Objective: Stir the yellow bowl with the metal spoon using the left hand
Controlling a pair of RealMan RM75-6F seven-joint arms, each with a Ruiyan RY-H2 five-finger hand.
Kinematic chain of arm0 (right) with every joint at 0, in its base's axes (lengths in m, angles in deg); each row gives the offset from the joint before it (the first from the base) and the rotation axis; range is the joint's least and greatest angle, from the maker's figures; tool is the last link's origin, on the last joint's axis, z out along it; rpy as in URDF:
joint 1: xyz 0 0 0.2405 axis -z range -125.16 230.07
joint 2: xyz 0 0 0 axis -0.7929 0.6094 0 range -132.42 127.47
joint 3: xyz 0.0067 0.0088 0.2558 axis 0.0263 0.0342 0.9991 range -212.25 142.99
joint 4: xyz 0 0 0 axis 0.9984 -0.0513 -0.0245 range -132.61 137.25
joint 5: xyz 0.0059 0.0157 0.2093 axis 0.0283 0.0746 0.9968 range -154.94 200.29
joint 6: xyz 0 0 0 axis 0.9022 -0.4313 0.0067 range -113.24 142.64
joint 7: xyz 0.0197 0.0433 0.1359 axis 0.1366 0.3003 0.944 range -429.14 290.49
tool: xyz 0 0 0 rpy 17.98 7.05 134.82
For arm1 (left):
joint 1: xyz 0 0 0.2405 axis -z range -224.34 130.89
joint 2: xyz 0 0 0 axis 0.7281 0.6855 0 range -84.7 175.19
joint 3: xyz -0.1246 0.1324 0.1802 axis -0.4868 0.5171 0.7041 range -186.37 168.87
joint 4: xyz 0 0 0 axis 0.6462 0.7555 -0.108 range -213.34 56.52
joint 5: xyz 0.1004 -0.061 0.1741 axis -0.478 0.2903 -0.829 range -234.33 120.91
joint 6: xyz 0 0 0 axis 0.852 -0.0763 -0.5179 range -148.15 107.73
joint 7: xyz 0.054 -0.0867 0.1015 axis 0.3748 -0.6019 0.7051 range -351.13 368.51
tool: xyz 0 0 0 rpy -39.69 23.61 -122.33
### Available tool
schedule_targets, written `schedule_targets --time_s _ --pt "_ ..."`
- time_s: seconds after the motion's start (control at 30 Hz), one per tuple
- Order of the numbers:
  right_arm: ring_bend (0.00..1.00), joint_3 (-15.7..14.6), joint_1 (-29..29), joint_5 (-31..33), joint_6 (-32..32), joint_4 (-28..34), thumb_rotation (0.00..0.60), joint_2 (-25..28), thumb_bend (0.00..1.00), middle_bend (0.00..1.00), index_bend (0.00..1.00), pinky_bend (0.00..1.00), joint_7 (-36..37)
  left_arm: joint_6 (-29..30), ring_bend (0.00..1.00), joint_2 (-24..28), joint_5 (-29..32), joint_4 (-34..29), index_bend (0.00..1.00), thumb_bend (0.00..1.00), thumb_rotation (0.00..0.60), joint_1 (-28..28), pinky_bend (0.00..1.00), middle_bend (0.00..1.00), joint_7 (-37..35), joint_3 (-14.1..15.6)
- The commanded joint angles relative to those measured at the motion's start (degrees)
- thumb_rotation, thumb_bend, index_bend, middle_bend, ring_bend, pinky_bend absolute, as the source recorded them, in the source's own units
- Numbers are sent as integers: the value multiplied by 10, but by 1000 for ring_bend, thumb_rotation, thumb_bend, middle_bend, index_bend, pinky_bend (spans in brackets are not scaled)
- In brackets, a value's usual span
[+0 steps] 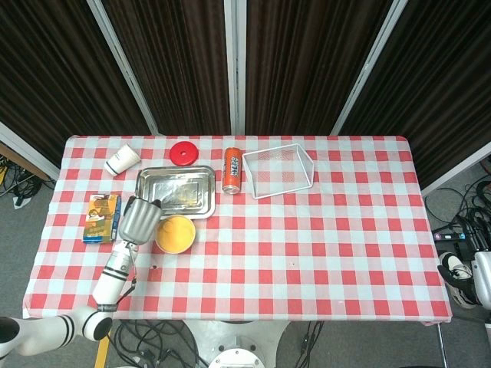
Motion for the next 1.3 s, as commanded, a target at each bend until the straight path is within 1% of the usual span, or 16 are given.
schedule_targets --time_s 0.03,0.2,0.3,0.4,0.5,0.57,0.73,0.9,1.03,1.1,1.23,1.3 --pt "0 0 0 0 1 0 600 0 118 117 0 28 0 13 859 -27 -25 33 678 401 600 -8 899 926 23 16" --pt "0 0 0 -1 0 1 600 1 118 117 0 28 0 4 860 -37 -40 41 678 401 600 -13 899 926 28 20" --pt "0 0 0 -1 0 2 600 1 118 117 0 28 0 -11 860 -37 -34 27 678 401 600 -18 899 927 4 13" --pt "0 0 1 -1 -1 2 600 1 118 117 0 28 1 -30 860 -26 -9 -7 679 401 600 -25 899 927 -43 -7" --pt "0 0 3 0 -4 1 600 2 118 117 0 29 2 -61 860 0 34 -56 679 400 600 -30 901 927 -91 -35" --pt "0 0 3 0 -5 1 600 2 119 117 0 29 2 -69 860 15 47 -74 679 401 600 -32 902 927 -109 -46" --pt "0 0 3 -1 -4 2 600 1 118 117 0 30 1 -74 859 46 53 -90 681 401 600 -35 900 927 -157 -66" --pt "0 0 4 -2 -6 2 600 2 118 117 0 30 2 -124 859 88 93 -132 682 402 600 -38 899 926 -229 -84" --pt "0 0 5 -1 -7 2 600 2 118 117 0 31 2 -132 859 109 97 -147 683 402 600 -41 900 925 -269 -91" --pt "0 0 6 -2 -8 2 600 2 118 117 0 31 2 -136 859 116 98 -152 682 402 600 -41 900 925 -278 -91" --pt "0 -1 6 -4 -10 3 600 2 119 117 0 30 1 -126 859 120 83 -154 682 402 600 -41 900 925 -268 -81" --pt "0 -1 6 -5 -10 4 600 2 118 117 0 31 0 -106 859 116 57 -143 683 404 600 -39 900 924 -240 -70"
